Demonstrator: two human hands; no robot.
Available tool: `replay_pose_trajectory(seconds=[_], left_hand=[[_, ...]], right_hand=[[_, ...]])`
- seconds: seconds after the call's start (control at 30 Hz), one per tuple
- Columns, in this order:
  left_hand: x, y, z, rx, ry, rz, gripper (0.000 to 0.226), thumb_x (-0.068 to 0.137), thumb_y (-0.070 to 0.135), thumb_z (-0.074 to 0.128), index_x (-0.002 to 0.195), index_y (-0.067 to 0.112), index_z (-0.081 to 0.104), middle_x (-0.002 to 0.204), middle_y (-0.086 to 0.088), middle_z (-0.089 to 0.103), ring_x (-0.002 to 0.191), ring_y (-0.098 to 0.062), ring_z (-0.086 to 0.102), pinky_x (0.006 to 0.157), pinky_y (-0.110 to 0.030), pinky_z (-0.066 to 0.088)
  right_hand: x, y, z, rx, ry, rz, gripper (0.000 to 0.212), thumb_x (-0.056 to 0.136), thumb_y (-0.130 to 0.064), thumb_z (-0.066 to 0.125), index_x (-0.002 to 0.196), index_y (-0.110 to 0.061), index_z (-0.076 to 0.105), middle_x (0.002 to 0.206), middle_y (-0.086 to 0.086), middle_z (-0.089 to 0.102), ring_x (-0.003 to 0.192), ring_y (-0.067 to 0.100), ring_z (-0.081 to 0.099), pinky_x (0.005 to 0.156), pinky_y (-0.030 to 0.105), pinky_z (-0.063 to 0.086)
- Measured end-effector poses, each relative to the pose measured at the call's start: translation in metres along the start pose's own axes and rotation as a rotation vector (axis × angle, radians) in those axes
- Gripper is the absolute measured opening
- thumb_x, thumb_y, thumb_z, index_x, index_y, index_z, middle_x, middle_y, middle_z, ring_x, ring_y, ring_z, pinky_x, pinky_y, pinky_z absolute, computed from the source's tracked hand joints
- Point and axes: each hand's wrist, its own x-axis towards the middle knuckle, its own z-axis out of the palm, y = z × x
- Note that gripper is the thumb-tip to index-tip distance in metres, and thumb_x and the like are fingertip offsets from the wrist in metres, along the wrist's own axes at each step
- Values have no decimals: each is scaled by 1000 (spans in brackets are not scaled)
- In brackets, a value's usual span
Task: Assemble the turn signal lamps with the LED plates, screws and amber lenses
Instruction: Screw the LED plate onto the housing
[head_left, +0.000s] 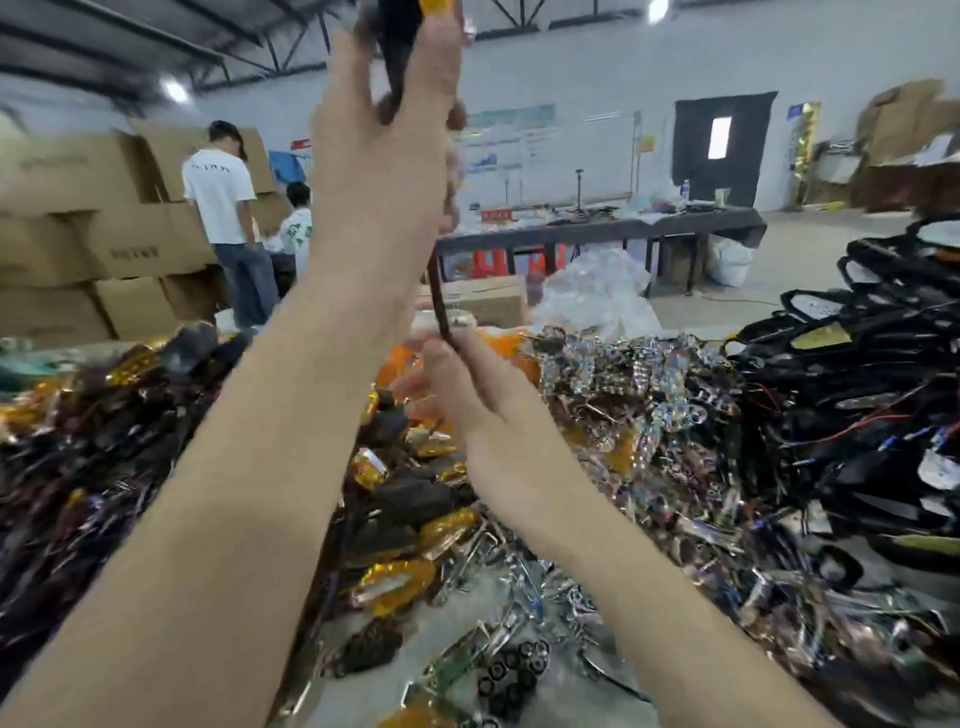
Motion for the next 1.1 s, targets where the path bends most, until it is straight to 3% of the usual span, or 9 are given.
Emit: replay_pose_trajectory(seconds=[0.1, 0.27, 0.4, 0.5, 0.6, 0.77, 0.9, 1.0, 1.1], left_hand=[[26, 0, -40, 343, -54, 49, 29, 101, 38, 53, 124, 20, 56, 78, 16, 52, 57, -2, 43, 55, -22, 36], [33, -54, -107, 908, -116, 13, 42, 102, 35, 51, 141, 20, 47, 116, 1, 62, 98, -18, 56, 79, -27, 39], [30, -121, -170, 1082, -66, -346, 46, 103, 30, 46, 147, 16, 39, 136, -21, 57, 123, -44, 52, 101, -48, 43], [25, -155, -198, 1133, 15, -561, 49, 103, 20, 44, 149, 7, 35, 143, -26, 50, 130, -46, 47, 108, -48, 37], [20, -173, -210, 1148, 38, -678, 53, 97, 9, 47, 149, 7, 38, 146, -24, 48, 133, -43, 44, 111, -44, 35], [15, -180, -199, 1246, 43, -561, 44, 96, 10, 48, 140, 7, 51, 143, -27, 45, 132, -47, 41, 113, -54, 35], [2, -183, -158, 1160, -26, -381, 42, 97, 12, 47, 139, 11, 53, 143, -21, 46, 135, -39, 38, 114, -50, 29], [-19, -182, -109, 1094, -166, -273, 40, 96, 10, 48, 135, 12, 54, 140, -17, 48, 133, -34, 39, 115, -47, 30], [-45, -185, -59, 1010, -380, -234, 37, 98, 11, 48, 134, 12, 54, 139, -15, 47, 132, -31, 40, 114, -48, 32]], right_hand=[[-4, 1, 32, -59, -261, 50, 35, 107, -49, 40, 119, -27, 63, 93, -12, 70, 87, 15, 67, 86, 37, 55], [5, 12, 48, -153, -339, 78, 30, 107, -50, 39, 133, -42, 52, 110, -10, 70, 79, -1, 63, 63, 16, 48], [11, 24, 51, -176, -350, 140, 34, 109, -45, 39, 139, -35, 50, 117, -10, 65, 71, -4, 59, 58, 9, 42], [13, 34, 45, -229, -359, 161, 35, 109, -43, 40, 141, -35, 47, 108, -20, 60, 73, -13, 56, 60, 5, 41], [17, 41, 34, -232, -337, 195, 33, 108, -41, 42, 141, -37, 47, 105, -25, 56, 79, -5, 60, 61, 12, 48], [22, 53, 14, -279, -271, 218, 32, 108, -39, 43, 140, -37, 49, 109, -23, 58, 75, -11, 58, 54, 7, 41], [11, 67, -4, -258, -199, 262, 30, 109, -38, 43, 137, -37, 51, 108, -23, 59, 85, -1, 61, 57, 10, 48], [-4, 81, -22, -239, -114, 305, 26, 109, -36, 43, 133, -37, 54, 100, -28, 63, 61, 12, 54, 50, 16, 45], [-21, 94, -50, -254, 26, 348, 21, 108, -34, 46, 124, -39, 58, 101, -23, 65, 70, 22, 57, 52, 16, 45]])
